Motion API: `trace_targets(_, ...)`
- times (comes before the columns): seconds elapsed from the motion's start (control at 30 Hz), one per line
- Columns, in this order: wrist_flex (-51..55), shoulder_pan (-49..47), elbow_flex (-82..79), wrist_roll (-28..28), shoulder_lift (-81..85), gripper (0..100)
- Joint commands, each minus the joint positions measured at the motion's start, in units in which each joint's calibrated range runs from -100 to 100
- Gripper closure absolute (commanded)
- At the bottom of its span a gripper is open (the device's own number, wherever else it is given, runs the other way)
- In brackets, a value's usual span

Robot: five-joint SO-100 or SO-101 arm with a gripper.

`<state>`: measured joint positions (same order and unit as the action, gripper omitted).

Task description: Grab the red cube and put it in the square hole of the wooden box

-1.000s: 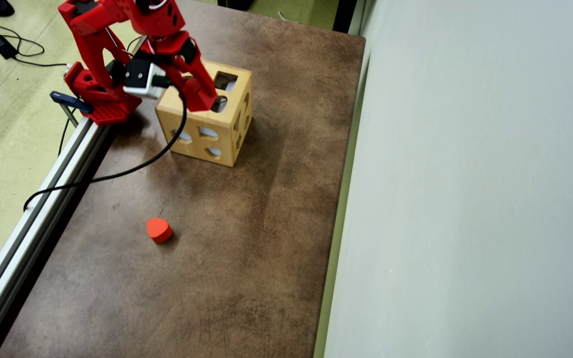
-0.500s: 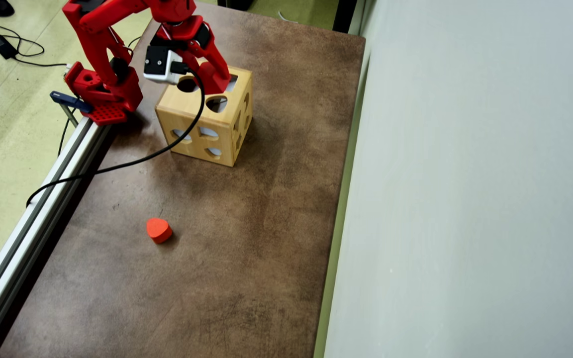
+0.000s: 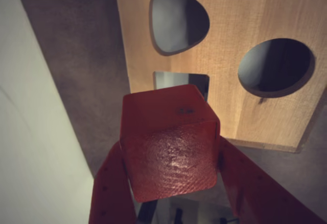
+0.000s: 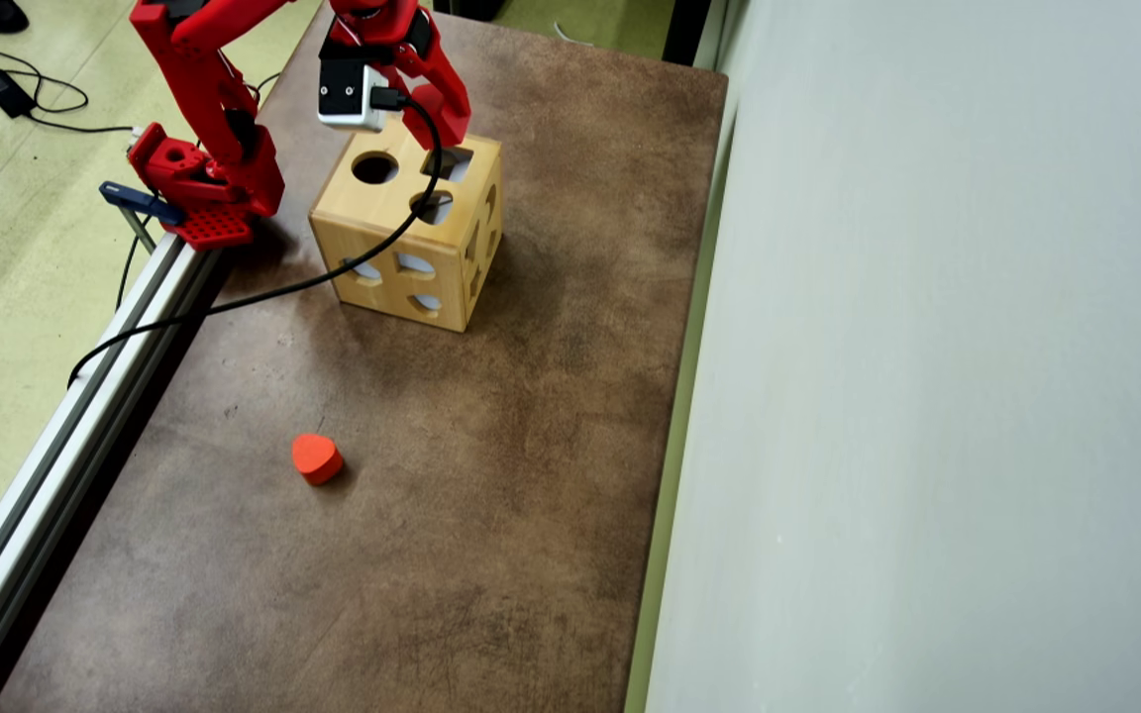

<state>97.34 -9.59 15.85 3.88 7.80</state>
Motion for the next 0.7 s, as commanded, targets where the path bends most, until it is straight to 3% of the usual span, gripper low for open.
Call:
trace_targets(0.0,0.7,-0.2,0.1,0.9,1.2,96)
trace_targets(0.67,0.4,-0.1,0.2,3.8,-3.2,97)
